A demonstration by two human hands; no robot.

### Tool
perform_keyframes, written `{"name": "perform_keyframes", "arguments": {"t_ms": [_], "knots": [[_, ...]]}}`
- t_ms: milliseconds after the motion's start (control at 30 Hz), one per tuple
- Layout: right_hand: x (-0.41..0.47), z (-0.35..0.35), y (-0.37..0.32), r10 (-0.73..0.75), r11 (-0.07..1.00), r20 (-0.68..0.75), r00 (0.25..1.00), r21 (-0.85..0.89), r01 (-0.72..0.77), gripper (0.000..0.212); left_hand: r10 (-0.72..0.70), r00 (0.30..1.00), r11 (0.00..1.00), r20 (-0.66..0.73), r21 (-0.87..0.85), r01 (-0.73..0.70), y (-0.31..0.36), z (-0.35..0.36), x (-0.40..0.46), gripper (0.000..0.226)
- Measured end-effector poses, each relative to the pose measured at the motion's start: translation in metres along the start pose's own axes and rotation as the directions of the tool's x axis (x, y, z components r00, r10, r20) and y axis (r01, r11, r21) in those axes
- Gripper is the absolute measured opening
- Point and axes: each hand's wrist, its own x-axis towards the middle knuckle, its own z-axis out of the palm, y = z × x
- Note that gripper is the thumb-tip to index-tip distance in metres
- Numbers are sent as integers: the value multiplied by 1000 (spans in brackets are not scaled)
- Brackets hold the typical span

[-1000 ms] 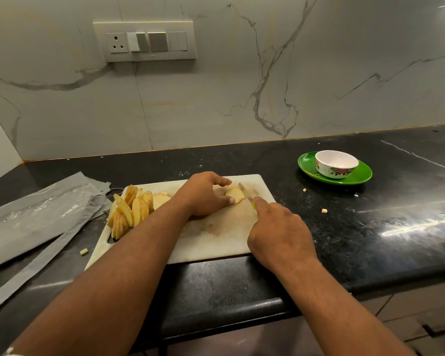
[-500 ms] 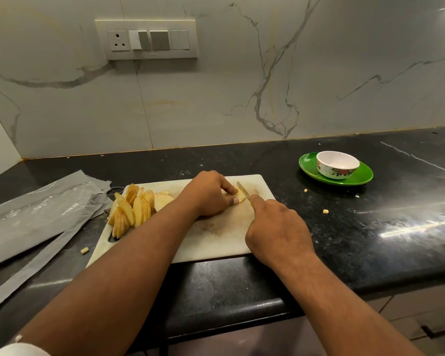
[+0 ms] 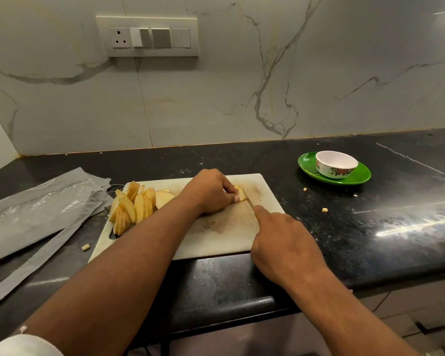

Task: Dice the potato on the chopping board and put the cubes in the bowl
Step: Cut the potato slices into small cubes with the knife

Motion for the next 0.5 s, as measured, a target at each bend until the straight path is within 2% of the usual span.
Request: {"name": "perform_keyframes", "arguments": {"t_ms": [233, 333, 500], "knots": [[-30, -11, -3, 17, 1000, -42, 999, 15, -17, 63, 8, 999, 999, -36, -51, -10, -7, 2, -1, 27], [-10, -8, -7, 17, 1000, -95, 995, 5, -16, 63, 3, 999, 997, -45, -79, -6, -9, 1, -3, 26], [31, 5, -12, 20, 1000, -75, 997, -22, -22, 52, -2, 999, 996, -54, -87, -3, -9, 2, -4, 24]]}}
